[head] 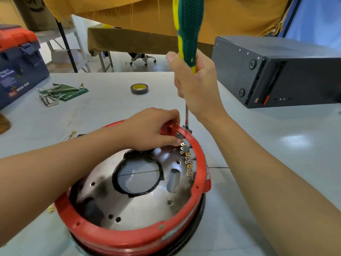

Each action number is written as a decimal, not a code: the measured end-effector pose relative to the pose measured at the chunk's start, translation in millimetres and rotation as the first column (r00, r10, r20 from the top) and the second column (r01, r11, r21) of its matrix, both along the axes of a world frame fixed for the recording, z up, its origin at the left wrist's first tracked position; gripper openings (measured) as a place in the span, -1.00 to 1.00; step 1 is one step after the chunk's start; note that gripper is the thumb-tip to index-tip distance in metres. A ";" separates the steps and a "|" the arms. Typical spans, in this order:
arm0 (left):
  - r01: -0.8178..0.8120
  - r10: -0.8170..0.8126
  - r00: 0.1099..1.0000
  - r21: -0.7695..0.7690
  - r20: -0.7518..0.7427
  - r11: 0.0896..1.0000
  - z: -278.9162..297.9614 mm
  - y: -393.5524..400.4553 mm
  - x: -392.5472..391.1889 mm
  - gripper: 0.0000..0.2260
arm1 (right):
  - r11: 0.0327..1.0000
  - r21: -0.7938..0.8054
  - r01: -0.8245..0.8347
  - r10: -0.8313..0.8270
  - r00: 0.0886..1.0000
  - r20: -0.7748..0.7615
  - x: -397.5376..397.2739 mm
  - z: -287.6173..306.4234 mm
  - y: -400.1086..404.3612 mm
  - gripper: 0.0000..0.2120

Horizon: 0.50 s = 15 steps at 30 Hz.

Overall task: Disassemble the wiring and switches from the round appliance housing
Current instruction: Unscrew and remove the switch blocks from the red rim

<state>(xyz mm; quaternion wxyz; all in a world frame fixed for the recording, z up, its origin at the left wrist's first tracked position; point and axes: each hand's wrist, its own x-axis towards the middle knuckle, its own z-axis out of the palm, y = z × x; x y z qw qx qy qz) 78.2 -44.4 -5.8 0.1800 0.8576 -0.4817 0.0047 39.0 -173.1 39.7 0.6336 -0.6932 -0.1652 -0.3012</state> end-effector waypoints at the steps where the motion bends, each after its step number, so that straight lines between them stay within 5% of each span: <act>1: -0.003 0.003 1.000 -0.016 -0.008 1.000 -1.3 -0.1 -0.5 -0.64 | 1.000 0.012 0.011 -0.011 1.000 0.001 -0.4 0.5 -2.7 -0.68; 15: -0.023 0.015 0.996 -0.091 -0.086 0.996 -6.4 1.7 -3.4 -0.71 | 0.985 0.092 0.144 -0.144 0.990 -0.008 -5.7 -2.0 -12.4 -0.66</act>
